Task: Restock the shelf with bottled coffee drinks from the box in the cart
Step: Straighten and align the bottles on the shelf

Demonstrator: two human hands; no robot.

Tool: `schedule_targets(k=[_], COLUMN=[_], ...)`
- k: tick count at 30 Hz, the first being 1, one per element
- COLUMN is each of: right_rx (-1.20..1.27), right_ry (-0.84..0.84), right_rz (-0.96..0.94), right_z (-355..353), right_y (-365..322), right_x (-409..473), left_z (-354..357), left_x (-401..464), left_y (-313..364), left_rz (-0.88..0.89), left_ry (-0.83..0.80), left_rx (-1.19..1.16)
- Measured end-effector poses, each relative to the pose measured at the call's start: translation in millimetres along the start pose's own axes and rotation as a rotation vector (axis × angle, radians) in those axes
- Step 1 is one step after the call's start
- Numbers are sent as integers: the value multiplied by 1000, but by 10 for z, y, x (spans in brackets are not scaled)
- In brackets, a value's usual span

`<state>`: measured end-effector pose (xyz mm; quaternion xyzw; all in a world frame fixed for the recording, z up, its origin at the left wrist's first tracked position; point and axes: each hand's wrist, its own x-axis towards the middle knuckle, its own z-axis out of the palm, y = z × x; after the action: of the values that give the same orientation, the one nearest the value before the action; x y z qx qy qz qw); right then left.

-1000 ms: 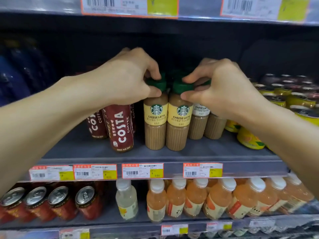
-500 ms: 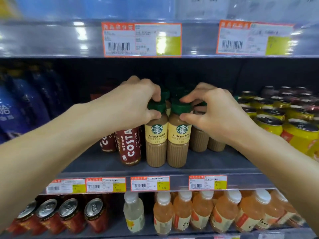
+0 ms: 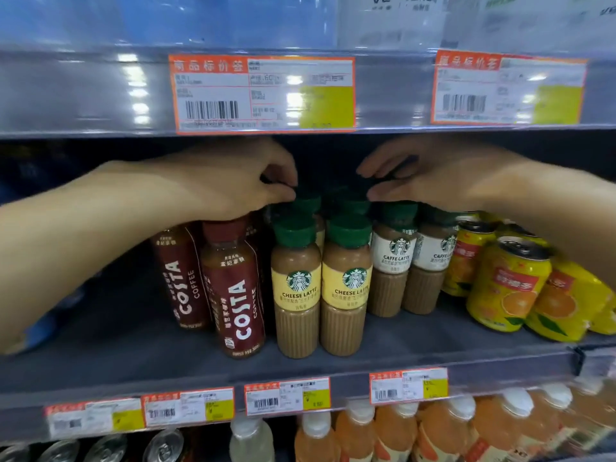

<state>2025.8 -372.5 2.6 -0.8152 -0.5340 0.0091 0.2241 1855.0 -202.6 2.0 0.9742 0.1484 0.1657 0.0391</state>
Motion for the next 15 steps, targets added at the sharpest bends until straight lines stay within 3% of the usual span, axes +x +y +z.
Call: schedule_targets(k=[4,9,15], right_rx=[-21,-102,-34], right_ry=[-111,-85,-70], right_rz=[-40,-72,-79], right_z=[44,124,143], right_y=[-41,-25,-7], right_x=[192,303,328], left_z=[94,176,215], left_x=[203,354,433], left_y=[-48,-49,-46], left_rz=[70,77,74], left_ry=[-72,-76,-94], left_rx=[-48,-106,-156])
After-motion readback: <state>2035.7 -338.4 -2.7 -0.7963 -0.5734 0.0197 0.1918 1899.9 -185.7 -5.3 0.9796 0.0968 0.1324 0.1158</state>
